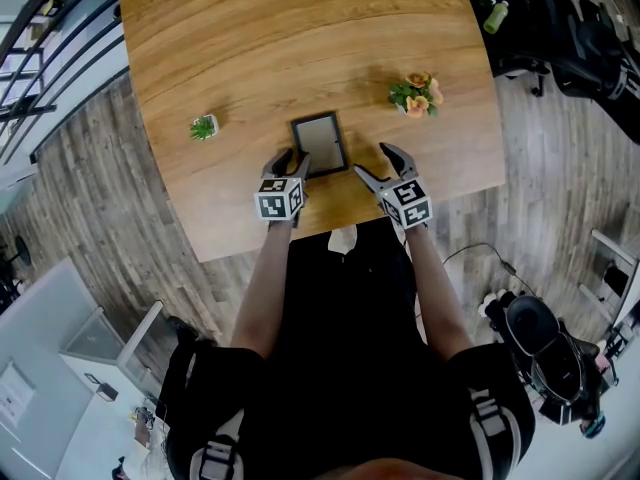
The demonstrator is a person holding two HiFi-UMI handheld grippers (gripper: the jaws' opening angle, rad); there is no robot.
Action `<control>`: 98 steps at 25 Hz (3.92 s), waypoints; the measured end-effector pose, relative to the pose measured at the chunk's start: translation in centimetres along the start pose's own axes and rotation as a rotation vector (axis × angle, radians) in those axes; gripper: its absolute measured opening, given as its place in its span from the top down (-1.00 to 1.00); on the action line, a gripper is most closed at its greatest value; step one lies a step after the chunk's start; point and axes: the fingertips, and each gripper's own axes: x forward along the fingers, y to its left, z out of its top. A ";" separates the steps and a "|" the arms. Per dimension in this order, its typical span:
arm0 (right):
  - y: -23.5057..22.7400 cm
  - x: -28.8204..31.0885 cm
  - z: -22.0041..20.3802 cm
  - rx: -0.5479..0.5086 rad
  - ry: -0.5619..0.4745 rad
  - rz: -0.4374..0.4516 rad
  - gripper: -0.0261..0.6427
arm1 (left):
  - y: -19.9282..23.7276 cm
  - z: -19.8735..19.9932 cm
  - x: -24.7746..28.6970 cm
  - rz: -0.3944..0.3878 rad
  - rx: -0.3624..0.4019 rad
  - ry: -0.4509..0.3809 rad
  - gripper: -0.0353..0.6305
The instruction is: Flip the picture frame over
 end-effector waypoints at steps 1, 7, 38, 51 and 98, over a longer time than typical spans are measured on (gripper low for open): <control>0.0 0.0 0.0 0.002 0.000 0.001 -0.07 | 0.1 0.0 0.0 0.007 -0.005 0.000 0.33; -0.4 0.0 -0.1 -0.005 0.006 0.008 -0.06 | 0.5 -0.1 0.2 0.034 -0.017 0.016 0.48; 1.1 -0.3 0.7 -0.024 0.012 0.059 -0.06 | 0.7 0.7 0.0 0.010 -0.343 -0.017 0.71; 3.0 0.4 1.1 0.021 -0.015 0.096 -0.04 | 0.3 1.9 -1.9 -0.032 -0.361 -0.068 0.71; 14.3 -0.1 3.2 0.653 -0.244 0.392 0.65 | 0.5 3.9 -11.4 -0.143 -0.174 -0.183 0.72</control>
